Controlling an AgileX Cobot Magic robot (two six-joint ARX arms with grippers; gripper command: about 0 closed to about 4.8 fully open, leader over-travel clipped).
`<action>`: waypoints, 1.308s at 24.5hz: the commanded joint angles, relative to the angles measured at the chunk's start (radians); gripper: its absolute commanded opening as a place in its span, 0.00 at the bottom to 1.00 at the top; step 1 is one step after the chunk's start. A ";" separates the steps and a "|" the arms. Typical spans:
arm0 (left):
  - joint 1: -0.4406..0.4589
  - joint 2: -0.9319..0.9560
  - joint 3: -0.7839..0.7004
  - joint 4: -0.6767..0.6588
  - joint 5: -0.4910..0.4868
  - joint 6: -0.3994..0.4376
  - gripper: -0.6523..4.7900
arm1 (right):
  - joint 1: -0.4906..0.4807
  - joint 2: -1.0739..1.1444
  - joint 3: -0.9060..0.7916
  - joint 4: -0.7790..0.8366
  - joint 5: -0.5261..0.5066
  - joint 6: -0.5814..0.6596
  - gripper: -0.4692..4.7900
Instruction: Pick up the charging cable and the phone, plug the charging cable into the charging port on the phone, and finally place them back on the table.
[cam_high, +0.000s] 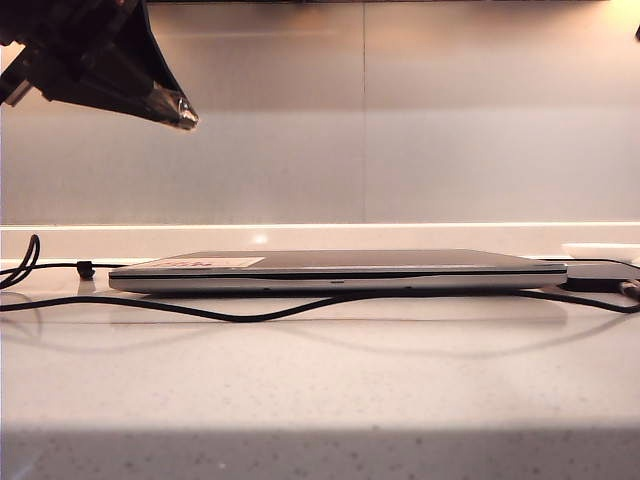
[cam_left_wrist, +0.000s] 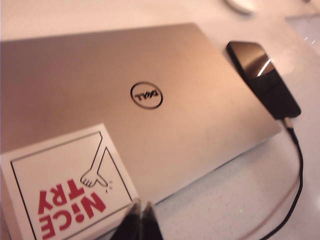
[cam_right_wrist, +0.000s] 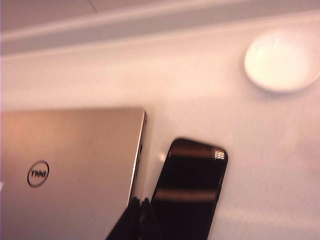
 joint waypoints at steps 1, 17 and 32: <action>0.000 -0.009 -0.011 -0.008 0.001 0.004 0.11 | 0.011 -0.087 -0.058 0.066 0.004 -0.004 0.08; 0.000 -0.202 -0.280 0.203 0.001 0.072 0.11 | 0.088 -0.380 -0.465 0.399 0.004 -0.007 0.08; 0.000 -0.360 -0.477 0.397 0.001 0.161 0.11 | 0.097 -0.943 -0.930 0.500 0.078 -0.006 0.08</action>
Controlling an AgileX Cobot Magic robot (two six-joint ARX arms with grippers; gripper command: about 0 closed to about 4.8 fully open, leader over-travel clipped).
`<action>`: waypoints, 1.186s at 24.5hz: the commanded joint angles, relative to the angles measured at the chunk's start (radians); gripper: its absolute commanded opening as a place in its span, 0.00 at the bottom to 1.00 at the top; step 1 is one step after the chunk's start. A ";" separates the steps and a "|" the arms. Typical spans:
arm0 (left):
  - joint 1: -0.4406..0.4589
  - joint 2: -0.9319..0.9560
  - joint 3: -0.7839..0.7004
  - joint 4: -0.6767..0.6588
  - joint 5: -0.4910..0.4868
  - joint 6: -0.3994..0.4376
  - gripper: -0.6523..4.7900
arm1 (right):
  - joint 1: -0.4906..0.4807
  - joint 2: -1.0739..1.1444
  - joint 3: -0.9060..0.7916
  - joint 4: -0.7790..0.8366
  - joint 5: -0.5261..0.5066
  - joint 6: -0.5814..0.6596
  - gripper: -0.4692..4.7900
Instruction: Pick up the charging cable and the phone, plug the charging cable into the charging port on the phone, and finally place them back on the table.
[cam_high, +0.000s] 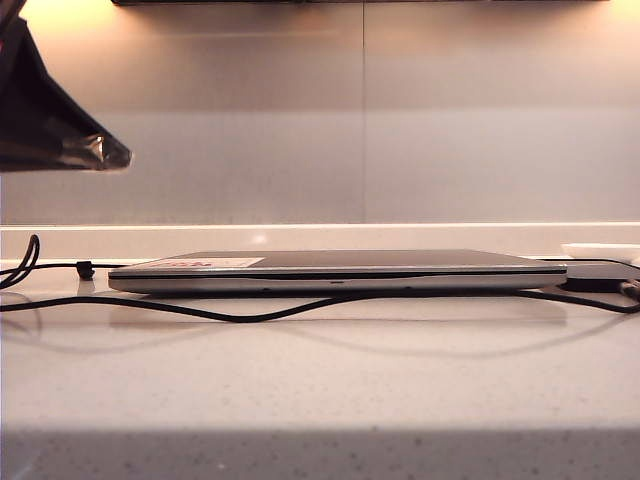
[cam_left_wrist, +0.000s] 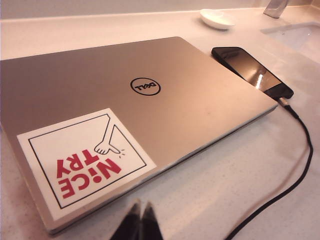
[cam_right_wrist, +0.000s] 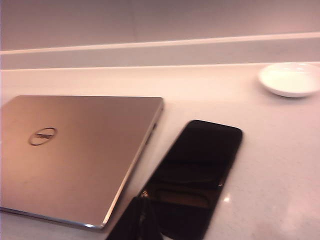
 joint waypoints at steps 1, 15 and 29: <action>0.000 -0.001 -0.029 0.066 0.001 0.014 0.11 | 0.002 -0.111 -0.042 0.019 0.000 -0.002 0.08; -0.001 -0.001 -0.038 0.120 0.001 0.034 0.11 | 0.001 -0.223 -0.045 0.014 -0.020 -0.003 0.08; 0.278 -0.317 -0.119 0.108 0.001 0.089 0.11 | 0.001 -0.223 -0.045 0.014 -0.019 -0.003 0.08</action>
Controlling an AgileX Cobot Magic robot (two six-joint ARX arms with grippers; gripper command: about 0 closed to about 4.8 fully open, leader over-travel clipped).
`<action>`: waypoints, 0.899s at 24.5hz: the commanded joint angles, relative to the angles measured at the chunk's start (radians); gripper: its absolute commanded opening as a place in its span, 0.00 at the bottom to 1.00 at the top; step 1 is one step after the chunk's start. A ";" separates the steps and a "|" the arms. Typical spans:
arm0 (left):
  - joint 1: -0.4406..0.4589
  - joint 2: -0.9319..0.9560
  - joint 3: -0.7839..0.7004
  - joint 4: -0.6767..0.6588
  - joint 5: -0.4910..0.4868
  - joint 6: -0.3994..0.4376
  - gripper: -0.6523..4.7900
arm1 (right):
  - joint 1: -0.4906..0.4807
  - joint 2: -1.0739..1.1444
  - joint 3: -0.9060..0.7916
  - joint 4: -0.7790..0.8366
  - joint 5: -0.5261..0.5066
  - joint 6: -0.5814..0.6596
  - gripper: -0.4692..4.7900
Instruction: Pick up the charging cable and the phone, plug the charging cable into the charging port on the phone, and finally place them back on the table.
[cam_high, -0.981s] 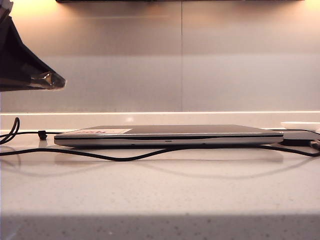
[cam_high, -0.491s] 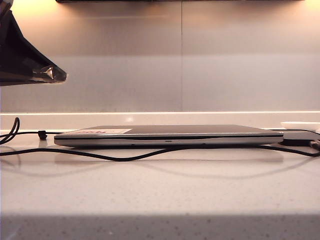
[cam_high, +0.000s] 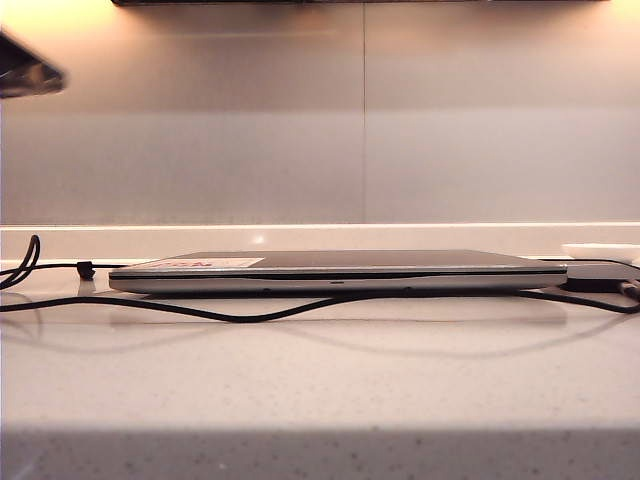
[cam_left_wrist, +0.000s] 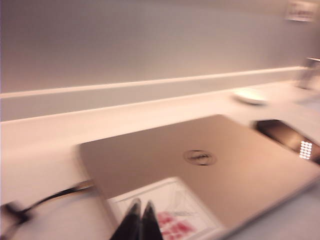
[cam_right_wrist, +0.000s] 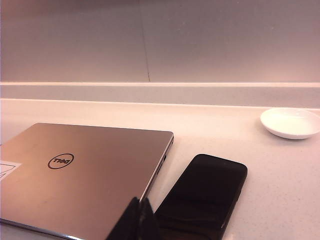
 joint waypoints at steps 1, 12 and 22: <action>0.134 -0.091 -0.021 -0.037 -0.002 0.005 0.11 | 0.002 -0.002 0.004 0.017 0.001 -0.003 0.08; 0.380 -0.354 -0.121 -0.161 -0.002 0.013 0.11 | 0.002 -0.002 0.004 0.017 0.001 -0.003 0.08; 0.381 -0.354 -0.122 -0.222 -0.002 0.094 0.11 | 0.002 -0.002 0.004 0.017 0.001 -0.003 0.08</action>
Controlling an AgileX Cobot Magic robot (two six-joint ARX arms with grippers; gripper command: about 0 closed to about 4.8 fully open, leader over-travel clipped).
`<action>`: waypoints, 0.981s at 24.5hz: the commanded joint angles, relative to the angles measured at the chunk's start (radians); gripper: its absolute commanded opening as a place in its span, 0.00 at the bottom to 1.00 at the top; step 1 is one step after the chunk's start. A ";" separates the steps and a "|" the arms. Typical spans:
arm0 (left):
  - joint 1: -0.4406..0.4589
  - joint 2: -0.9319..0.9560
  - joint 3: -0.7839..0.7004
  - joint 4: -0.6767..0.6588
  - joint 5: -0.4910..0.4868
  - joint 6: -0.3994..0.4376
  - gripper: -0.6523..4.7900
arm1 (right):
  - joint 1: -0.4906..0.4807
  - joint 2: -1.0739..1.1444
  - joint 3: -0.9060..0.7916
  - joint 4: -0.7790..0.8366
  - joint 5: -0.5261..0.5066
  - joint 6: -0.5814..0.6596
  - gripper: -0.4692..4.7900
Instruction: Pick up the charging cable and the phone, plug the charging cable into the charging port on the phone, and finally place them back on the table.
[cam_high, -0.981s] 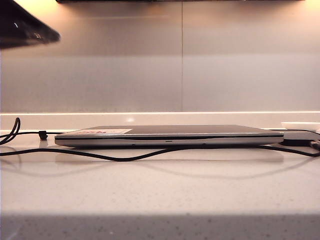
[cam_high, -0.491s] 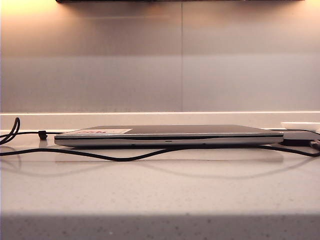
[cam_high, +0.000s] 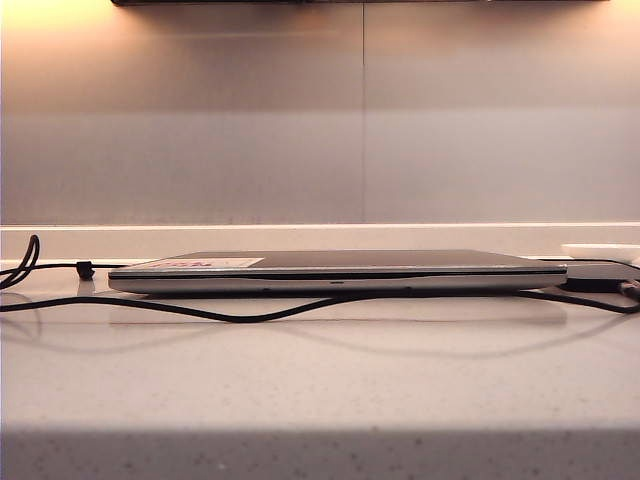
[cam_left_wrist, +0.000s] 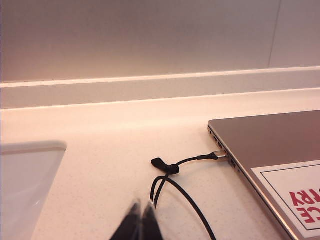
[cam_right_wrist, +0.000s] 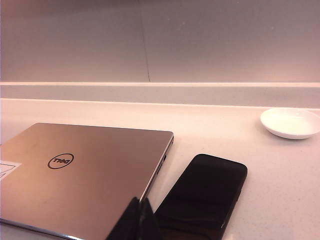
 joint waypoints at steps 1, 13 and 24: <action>0.001 0.000 0.003 0.010 0.004 0.008 0.11 | 0.001 -0.002 0.004 0.017 0.001 -0.003 0.08; 0.000 0.000 0.003 0.013 0.004 0.008 0.11 | 0.001 -0.002 0.004 0.017 0.001 -0.003 0.08; 0.000 0.000 0.003 0.013 0.004 0.007 0.11 | -0.006 -0.002 -0.035 0.029 0.304 -0.003 0.08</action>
